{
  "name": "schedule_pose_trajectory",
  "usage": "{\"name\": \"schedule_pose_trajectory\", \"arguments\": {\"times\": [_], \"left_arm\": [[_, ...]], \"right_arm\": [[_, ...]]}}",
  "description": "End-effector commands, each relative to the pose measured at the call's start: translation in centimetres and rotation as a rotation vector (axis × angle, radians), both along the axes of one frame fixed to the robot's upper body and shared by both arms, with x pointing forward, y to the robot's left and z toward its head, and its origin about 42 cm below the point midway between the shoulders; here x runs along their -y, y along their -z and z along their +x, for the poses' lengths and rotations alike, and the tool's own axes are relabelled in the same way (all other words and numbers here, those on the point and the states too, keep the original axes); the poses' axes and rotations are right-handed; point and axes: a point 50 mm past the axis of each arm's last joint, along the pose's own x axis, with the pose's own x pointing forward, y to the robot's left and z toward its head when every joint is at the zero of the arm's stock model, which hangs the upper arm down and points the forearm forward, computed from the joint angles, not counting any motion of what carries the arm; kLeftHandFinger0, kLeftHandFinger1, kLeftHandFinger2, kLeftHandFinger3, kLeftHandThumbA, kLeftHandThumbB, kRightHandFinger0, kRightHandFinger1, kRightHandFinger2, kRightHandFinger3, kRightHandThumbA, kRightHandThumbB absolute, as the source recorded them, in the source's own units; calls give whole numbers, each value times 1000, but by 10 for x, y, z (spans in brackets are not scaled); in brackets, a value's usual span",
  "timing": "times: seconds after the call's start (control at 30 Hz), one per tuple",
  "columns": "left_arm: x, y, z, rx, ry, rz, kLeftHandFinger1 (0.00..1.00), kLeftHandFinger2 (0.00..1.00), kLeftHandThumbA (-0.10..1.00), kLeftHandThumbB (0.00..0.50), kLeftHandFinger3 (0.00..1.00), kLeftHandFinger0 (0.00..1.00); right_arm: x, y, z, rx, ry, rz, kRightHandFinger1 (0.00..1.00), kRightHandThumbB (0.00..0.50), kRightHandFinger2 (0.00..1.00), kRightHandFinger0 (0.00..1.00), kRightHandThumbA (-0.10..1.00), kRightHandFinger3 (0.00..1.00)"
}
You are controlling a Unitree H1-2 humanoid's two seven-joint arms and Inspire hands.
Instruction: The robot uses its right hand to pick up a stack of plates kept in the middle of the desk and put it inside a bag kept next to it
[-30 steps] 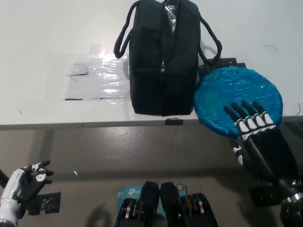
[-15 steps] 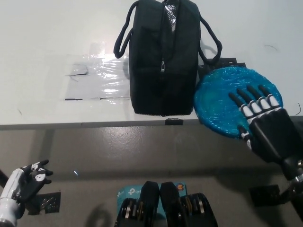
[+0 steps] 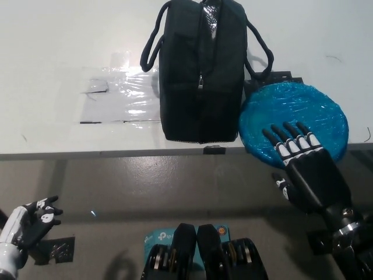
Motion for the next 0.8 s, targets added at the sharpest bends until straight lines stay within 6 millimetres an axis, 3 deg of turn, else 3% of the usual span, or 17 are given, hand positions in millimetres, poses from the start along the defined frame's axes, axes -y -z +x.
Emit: {"name": "schedule_pose_trajectory", "arguments": {"times": [0.0, 0.23, 0.53, 0.73, 0.77], "left_arm": [[-6, -14, 3, 36, 26, 32, 704, 846, -100, 72, 936, 673], [-7, -13, 4, 42, 27, 28, 693, 843, -100, 79, 892, 664], [-7, -12, 4, 38, 29, 39, 699, 838, -100, 73, 875, 654], [-6, -15, 9, 43, 43, 49, 706, 861, -100, 67, 885, 674], [-7, -14, 10, 40, 43, 52, 714, 864, -100, 68, 880, 676]], "right_arm": [[0, -6, 1, 6, 8, 13, 1000, 500, 1000, 1000, 679, 1000], [12, -5, 2, -12, 35, -13, 1000, 500, 1000, 1000, 743, 1000], [29, -13, 14, 30, 110, 0, 1000, 500, 1000, 1000, 686, 1000], [28, -3, 25, -24, 160, 21, 1000, 500, 1000, 1000, 657, 1000], [26, 7, 28, -37, 167, 35, 1000, 500, 1000, 1000, 587, 1000]]}}
